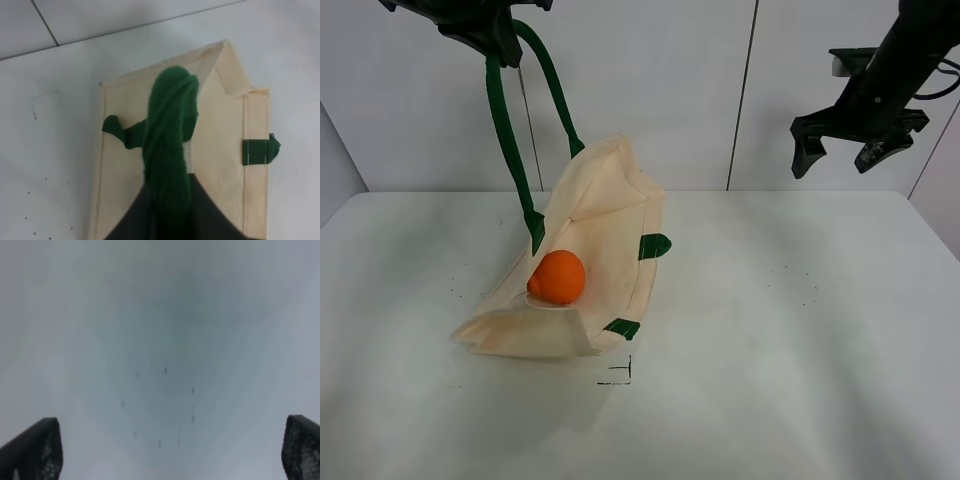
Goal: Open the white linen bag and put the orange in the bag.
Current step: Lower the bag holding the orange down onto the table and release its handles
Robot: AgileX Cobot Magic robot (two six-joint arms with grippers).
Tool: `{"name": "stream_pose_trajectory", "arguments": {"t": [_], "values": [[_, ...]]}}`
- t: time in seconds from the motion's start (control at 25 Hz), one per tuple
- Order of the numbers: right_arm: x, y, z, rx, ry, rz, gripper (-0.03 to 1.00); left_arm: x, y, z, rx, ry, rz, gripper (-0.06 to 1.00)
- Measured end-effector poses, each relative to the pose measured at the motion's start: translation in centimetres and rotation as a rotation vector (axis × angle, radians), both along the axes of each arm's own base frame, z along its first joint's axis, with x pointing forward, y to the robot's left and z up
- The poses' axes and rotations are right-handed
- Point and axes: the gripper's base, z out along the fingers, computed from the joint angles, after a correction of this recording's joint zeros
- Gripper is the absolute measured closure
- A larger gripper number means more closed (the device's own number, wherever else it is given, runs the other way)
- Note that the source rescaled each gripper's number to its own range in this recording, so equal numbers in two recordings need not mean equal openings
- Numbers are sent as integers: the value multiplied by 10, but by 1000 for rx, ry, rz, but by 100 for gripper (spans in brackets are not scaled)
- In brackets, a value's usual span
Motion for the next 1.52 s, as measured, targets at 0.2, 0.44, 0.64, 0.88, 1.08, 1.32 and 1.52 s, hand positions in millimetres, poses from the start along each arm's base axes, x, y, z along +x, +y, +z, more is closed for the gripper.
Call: {"name": "stream_pose_trajectory", "arguments": {"t": [0.2, 0.44, 0.64, 0.88, 1.08, 1.32, 1.52], "values": [[-76, -5, 17, -2, 35, 0, -3, 0, 0, 0, 0, 0, 0, 94], [-187, -11, 17, -3, 45, 0, -3, 0, 0, 0, 1, 0, -1, 94], [-272, -17, -6, 0, 13, 0, -3, 0, 0, 0, 1, 0, -1, 94], [-337, -20, -30, 20, -260, -5, -3, 0, 0, 0, 0, 0, -1, 94], [-371, -23, -28, 30, -509, -3, -3, 0, 0, 0, 0, 0, -1, 94], [-402, -25, -23, 35, -721, -4, -3, 0, 0, 0, 1, 0, -1, 94], [-416, -28, -23, 24, -809, -8, -3, 1, 0, -1, 2, 2, -1, 94]]}}
